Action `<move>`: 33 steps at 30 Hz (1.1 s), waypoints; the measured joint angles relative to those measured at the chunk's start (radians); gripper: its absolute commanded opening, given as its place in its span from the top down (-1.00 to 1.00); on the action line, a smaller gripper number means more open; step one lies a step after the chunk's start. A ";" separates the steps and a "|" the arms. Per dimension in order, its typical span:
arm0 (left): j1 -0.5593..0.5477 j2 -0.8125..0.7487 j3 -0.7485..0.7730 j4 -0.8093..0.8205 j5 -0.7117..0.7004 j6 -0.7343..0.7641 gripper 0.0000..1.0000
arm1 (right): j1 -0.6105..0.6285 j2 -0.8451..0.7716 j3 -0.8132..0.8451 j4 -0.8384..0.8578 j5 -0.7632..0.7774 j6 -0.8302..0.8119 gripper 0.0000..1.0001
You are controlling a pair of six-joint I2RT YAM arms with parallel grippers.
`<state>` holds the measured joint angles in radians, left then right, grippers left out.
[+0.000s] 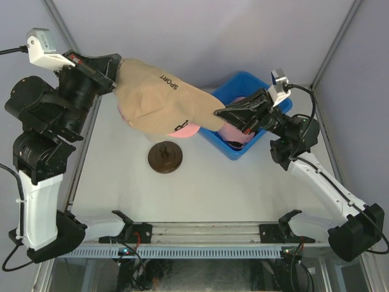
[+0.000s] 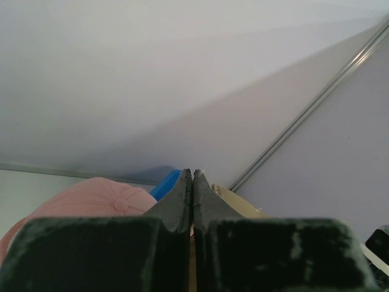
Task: Stack the hats
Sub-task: Stack the hat on the hat.
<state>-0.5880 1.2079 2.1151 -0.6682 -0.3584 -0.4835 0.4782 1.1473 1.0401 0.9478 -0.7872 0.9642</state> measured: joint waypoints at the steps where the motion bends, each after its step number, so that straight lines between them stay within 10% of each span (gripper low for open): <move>1: 0.000 -0.003 0.000 -0.006 0.000 0.002 0.99 | 0.014 -0.001 -0.003 -0.004 0.005 0.000 1.00; 15: 0.002 -0.111 -0.024 -0.085 -0.117 0.077 0.99 | 0.232 0.119 0.015 -0.022 0.108 0.000 1.00; 33: 0.168 0.188 0.148 -0.205 -0.153 0.150 0.99 | 0.099 0.321 0.072 0.154 0.150 0.016 1.00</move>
<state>-0.4202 1.3964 2.2631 -0.8734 -0.5114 -0.3332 0.5774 1.4685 1.1118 1.1023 -0.6376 0.9806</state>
